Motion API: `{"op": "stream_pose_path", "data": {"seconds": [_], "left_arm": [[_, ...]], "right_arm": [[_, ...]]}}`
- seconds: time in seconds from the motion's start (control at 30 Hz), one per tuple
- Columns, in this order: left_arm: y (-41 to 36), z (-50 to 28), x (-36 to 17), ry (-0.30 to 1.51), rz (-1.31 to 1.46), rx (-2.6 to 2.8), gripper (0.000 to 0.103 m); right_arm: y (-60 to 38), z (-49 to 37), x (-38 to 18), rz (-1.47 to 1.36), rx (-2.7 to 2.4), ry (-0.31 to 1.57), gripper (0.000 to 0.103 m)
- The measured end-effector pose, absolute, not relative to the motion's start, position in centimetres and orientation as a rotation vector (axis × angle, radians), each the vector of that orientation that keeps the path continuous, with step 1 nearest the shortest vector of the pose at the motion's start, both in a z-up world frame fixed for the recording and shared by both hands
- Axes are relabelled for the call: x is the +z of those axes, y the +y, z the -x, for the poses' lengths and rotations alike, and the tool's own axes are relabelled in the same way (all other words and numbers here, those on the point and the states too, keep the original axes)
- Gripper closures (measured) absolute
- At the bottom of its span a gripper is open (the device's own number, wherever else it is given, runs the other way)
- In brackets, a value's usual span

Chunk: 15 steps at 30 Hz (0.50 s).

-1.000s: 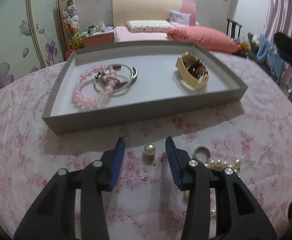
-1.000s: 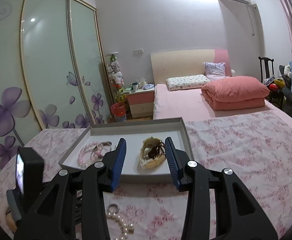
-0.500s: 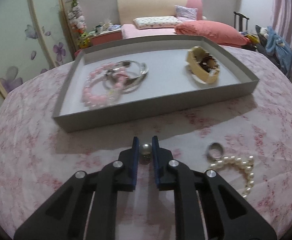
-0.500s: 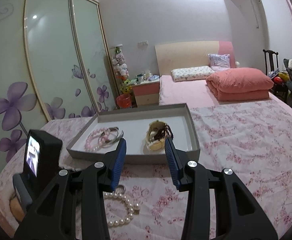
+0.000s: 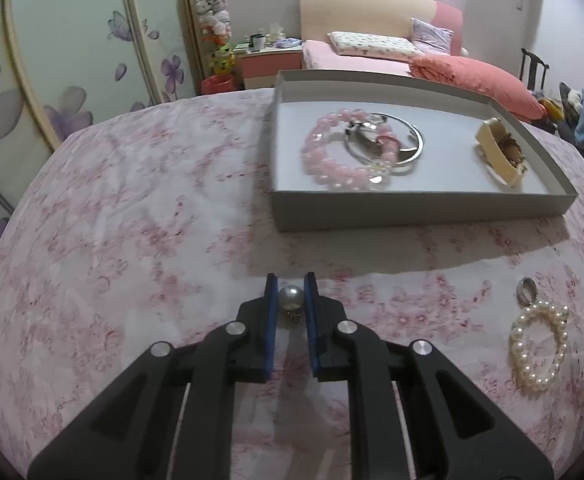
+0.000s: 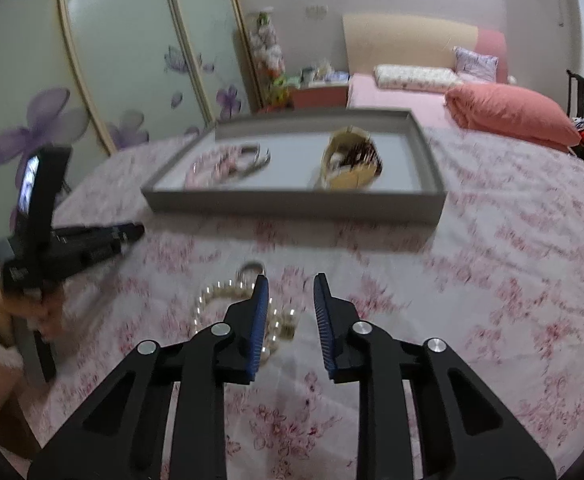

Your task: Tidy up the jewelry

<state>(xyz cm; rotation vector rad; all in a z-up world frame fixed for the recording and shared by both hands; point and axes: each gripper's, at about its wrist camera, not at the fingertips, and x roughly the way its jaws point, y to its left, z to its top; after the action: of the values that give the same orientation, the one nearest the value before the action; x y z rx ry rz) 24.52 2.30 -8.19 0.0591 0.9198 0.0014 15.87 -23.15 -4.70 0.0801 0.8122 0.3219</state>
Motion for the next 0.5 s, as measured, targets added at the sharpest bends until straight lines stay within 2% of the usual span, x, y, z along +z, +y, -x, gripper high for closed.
{"op": "stream_pose_path", "data": {"seconds": [0.27, 0.5], "left_arm": [[2.6, -24.5, -8.2, 0.916, -0.053, 0.002, 0.089], [2.6, -24.5, -8.2, 0.916, -0.052, 0.002, 0.089]], "right_arm": [[-22.2, -16.6, -6.7, -0.051, 0.310, 0.912, 0.082], [-22.7, -16.4, -6.8, -0.090, 0.307, 0.916, 0.082]]}}
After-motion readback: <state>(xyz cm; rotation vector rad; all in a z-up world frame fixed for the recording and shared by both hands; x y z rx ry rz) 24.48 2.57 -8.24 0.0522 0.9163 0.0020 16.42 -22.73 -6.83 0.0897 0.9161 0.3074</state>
